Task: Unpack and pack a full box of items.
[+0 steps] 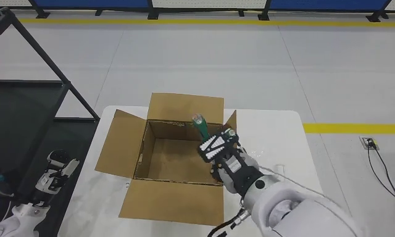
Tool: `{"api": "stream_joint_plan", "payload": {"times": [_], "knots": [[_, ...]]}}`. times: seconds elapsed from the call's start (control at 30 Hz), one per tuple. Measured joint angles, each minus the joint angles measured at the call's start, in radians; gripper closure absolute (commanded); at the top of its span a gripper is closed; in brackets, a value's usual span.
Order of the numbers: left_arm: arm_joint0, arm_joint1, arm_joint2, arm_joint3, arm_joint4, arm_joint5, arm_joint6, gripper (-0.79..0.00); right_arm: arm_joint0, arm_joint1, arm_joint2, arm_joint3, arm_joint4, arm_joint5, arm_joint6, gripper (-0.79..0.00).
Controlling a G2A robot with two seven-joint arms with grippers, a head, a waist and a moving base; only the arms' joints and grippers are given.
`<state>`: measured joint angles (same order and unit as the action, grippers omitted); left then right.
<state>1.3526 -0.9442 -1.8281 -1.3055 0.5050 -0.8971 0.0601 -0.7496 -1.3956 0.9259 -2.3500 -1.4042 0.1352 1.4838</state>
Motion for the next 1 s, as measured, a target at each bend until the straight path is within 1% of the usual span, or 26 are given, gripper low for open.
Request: {"api": "stream_joint_plan", "payload": {"times": [0.07,0.13,0.3,0.4,0.47,0.87,0.93,1.0], "knots": [[0.0,0.0,0.0,0.0,0.0,0.0,0.0,-0.785,0.033,-0.013,-0.08,0.001,-0.042,0.022,0.04,0.0],[0.0,0.0,0.0,0.0,0.0,0.0,0.0,-0.785,0.053,-0.023,-0.139,0.025,-0.082,0.035,0.054,0.0],[0.0,0.0,0.0,0.0,0.0,0.0,0.0,-0.785,0.146,-0.071,-0.257,0.211,-0.137,0.107,0.025,0.0],[0.0,0.0,0.0,0.0,0.0,0.0,0.0,-0.785,0.196,-0.1,-0.289,0.322,-0.123,0.134,0.005,0.0],[0.0,0.0,0.0,0.0,0.0,0.0,0.0,-0.785,0.209,-0.105,-0.292,0.356,-0.119,0.13,0.018,0.0],[0.0,0.0,0.0,0.0,0.0,0.0,0.0,-0.785,0.206,-0.105,-0.292,0.352,-0.119,0.128,0.016,0.0],[0.0,0.0,0.0,0.0,0.0,0.0,0.0,-0.785,0.178,-0.105,-0.276,0.373,-0.075,0.103,-0.022,0.0],[0.0,0.0,0.0,0.0,0.0,0.0,0.0,-0.785,0.16,-0.109,-0.242,0.415,0.003,0.085,-0.084,0.0]]}}
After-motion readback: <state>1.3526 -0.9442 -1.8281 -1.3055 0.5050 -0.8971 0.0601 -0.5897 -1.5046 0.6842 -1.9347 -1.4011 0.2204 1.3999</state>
